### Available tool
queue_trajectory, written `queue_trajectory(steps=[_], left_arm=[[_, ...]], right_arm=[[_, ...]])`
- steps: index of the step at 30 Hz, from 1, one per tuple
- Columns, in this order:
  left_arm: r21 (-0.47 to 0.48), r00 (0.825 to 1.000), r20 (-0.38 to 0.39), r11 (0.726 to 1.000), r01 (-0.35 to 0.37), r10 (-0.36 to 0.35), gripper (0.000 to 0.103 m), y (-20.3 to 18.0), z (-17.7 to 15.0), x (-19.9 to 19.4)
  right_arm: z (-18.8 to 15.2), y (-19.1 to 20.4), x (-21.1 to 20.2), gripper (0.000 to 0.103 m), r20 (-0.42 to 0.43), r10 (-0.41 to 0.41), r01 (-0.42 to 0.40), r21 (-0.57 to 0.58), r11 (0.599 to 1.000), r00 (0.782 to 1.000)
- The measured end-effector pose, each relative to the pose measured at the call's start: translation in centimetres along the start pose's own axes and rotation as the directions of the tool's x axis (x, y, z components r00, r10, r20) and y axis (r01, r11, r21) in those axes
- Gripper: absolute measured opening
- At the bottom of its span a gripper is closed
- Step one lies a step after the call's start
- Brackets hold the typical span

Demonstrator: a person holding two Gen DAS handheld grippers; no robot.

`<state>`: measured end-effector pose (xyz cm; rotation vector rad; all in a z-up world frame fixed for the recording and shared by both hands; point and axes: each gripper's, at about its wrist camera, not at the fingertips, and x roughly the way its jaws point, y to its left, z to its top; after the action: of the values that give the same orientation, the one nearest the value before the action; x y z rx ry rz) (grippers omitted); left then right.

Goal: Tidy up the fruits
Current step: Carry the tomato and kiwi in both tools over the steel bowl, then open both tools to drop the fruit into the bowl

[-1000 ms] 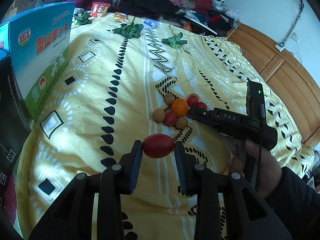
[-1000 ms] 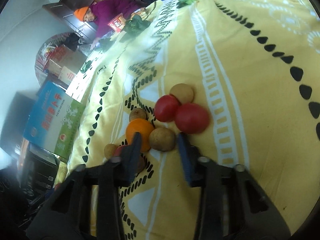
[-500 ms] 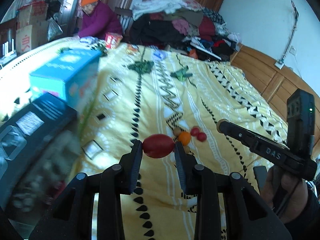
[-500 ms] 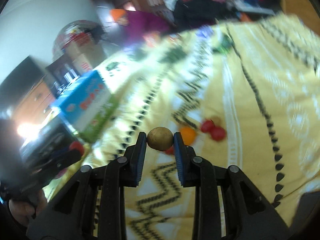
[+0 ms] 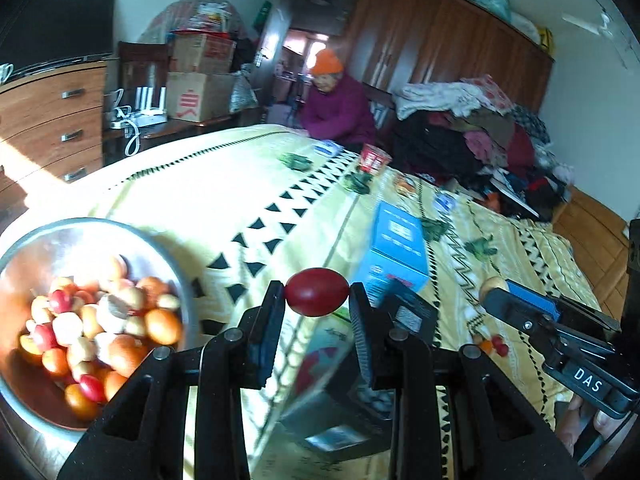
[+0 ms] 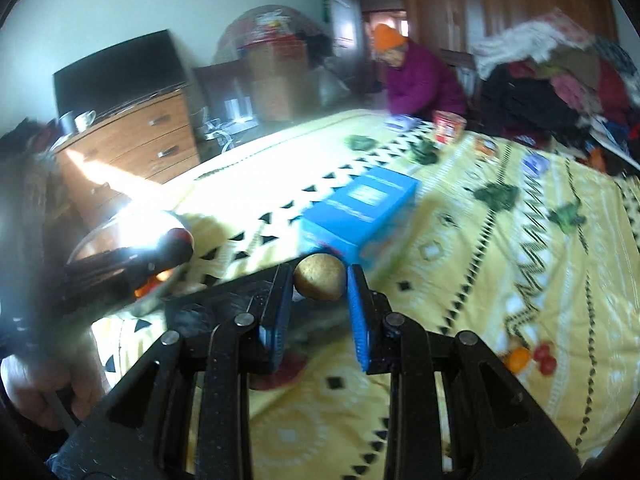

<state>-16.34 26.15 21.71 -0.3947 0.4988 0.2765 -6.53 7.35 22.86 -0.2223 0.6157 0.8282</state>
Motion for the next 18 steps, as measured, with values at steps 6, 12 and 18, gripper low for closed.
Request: queue_trajectory(steps=[6, 12, 18], left_arm=[[-0.099, 0.992, 0.038, 0.988, -0.115, 0.119, 0.033, 8.2, 0.9, -2.0], [-0.165, 0.985, 0.032, 0.973, -0.161, 0.169, 0.033, 13.7, 0.7, -2.5], [-0.209, 0.98, 0.0, 0.959, -0.194, 0.198, 0.033, 18.0, 0.1, -2.1]], right_arm=[[2.4, 8.2, 3.1, 0.028, -0.034, 0.069, -0.073, -0.135, 0.988, 0.997], [3.3, 14.4, 6.1, 0.028, -0.08, 0.13, -0.144, -0.211, 0.967, 0.988], [3.2, 17.8, 9.3, 0.028, -0.143, 0.204, -0.231, -0.204, 0.951, 0.968]])
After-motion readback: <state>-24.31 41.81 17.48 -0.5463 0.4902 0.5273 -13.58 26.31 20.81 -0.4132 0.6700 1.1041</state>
